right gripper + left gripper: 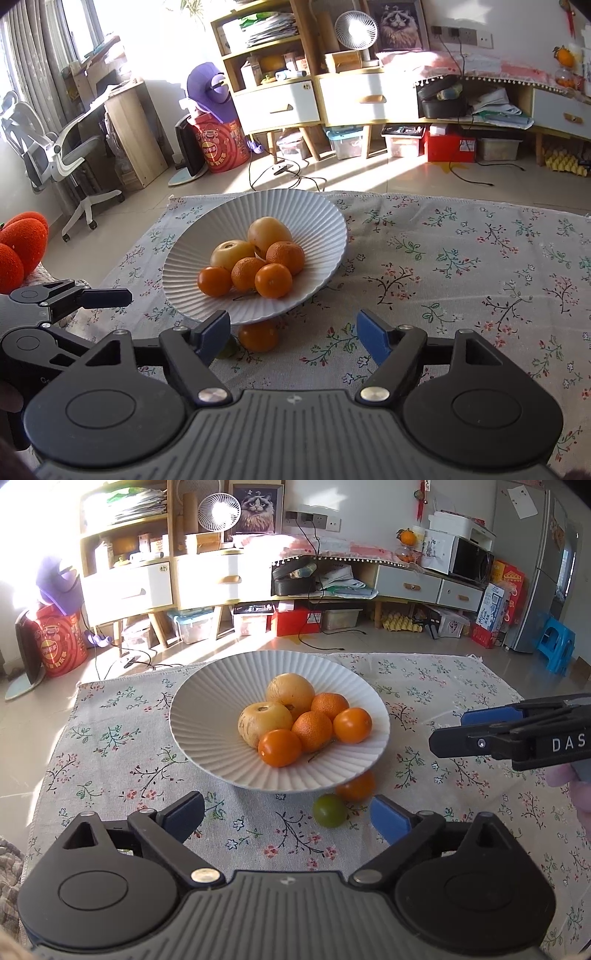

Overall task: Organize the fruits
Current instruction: 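Withdraw both tools from the plate toward the loose fruits on the cloth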

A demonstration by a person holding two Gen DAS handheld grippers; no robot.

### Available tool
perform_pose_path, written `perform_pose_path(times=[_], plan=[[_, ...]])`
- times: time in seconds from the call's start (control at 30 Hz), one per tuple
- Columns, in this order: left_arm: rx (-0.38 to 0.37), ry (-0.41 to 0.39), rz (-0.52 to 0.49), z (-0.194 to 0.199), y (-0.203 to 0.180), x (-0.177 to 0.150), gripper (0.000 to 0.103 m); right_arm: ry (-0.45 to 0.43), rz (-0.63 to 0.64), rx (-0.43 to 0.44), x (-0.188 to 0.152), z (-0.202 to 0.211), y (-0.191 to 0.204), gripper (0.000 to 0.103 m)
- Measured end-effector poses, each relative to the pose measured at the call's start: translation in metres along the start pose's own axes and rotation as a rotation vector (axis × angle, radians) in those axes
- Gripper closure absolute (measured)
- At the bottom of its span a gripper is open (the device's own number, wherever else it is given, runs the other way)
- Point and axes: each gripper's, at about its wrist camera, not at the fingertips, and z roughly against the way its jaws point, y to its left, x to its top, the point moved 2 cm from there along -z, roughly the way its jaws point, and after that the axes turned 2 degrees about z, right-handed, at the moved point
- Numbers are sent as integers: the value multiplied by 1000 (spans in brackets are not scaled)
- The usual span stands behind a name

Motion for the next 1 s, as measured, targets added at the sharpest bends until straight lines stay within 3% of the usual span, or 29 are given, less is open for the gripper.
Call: perform_pose_path(times=[0.47, 1.0], plan=[[54, 84, -15, 8, -2, -20, 2, 31, 64, -10, -16, 11, 17, 1], [67, 133, -30, 26, -5, -37, 2, 92, 141, -44, -39, 19, 37, 1]])
